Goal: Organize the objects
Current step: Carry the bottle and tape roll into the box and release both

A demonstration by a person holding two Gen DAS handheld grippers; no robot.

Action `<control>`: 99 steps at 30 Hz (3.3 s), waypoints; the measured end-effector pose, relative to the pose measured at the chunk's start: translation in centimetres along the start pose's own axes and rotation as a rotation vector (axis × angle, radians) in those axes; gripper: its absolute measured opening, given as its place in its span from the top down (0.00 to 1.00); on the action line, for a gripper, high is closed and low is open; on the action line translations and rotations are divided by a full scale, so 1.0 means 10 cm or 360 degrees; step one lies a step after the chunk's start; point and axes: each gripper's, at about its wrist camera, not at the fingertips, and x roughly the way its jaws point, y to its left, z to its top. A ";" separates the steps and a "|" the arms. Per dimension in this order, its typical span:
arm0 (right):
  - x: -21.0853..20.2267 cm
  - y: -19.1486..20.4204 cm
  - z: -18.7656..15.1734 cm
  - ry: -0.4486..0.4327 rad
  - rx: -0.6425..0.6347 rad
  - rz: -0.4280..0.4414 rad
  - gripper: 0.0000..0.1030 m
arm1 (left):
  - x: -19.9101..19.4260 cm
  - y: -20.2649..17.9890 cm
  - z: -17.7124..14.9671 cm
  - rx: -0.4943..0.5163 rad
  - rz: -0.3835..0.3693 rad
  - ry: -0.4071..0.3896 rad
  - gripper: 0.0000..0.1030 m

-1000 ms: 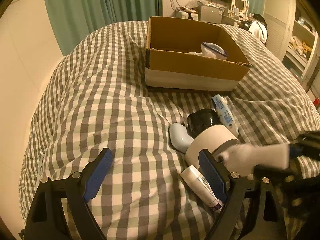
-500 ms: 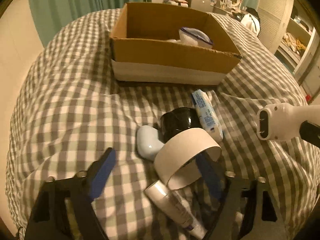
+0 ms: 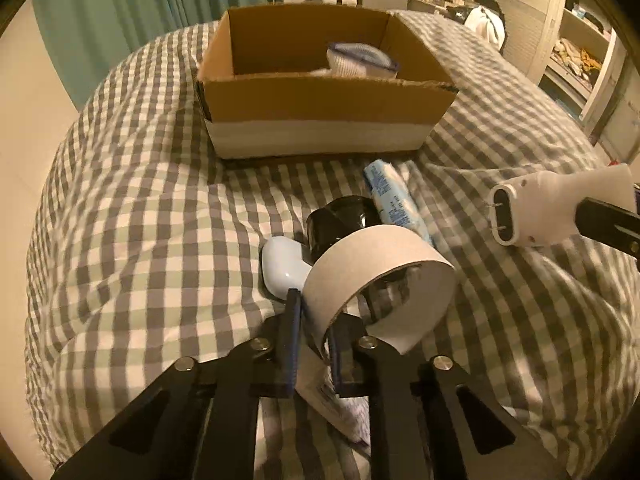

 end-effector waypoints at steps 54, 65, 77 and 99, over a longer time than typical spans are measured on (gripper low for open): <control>-0.18 -0.04 1.97 -0.0406 -0.0176 -0.0109 0.69 | -0.35 0.60 2.20 -0.0031 0.0101 -0.0448 0.94; 0.77 -0.40 2.31 -0.0238 -0.0121 -0.0104 0.69 | 0.34 0.63 2.52 0.0005 0.0126 -0.0343 0.94; 1.45 -0.72 2.31 -0.0077 -0.0122 -0.0103 0.69 | 0.85 0.41 2.66 0.0118 0.0169 -0.0265 0.94; 1.19 -0.83 2.20 -0.0159 0.0047 0.0032 0.48 | 0.81 0.34 2.54 0.0056 0.0091 -0.0132 0.37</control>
